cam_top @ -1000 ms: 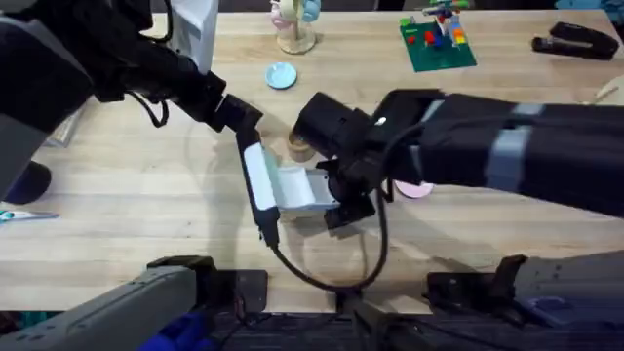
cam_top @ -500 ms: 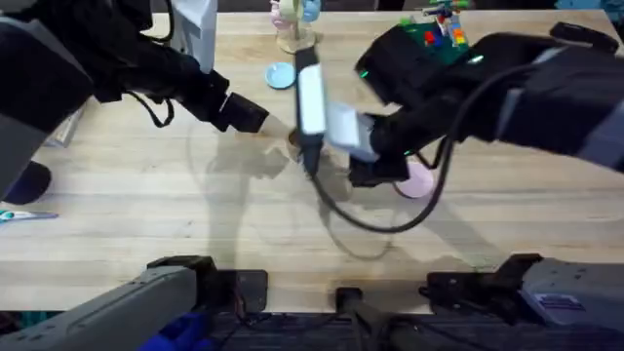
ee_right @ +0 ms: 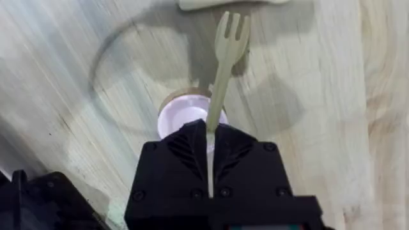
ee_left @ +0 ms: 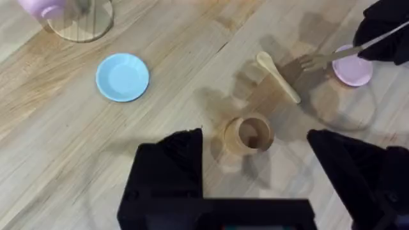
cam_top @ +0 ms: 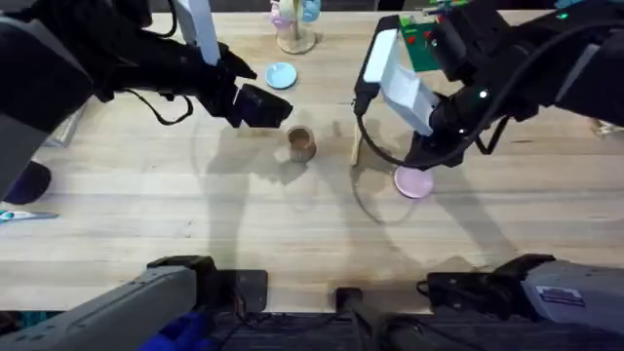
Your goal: Pick up a utensil and set it on the pink plate, then put the other utensil in the container.
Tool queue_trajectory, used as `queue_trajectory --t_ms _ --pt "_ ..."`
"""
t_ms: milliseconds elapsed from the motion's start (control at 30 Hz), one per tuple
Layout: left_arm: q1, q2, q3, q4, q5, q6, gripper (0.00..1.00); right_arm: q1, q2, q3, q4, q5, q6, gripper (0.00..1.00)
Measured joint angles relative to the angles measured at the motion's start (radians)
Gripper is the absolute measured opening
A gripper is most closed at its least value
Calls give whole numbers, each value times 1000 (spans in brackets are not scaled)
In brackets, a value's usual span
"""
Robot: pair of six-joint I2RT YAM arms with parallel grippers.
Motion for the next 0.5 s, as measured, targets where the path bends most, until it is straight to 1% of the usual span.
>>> queue_trajectory --t_ms 333,500 --pt "0 0 0 -11 26 0 994 -92 -3 -8 -69 4 11 35" --pt "0 0 0 -11 30 0 993 -133 -57 -97 -71 4 16 35"
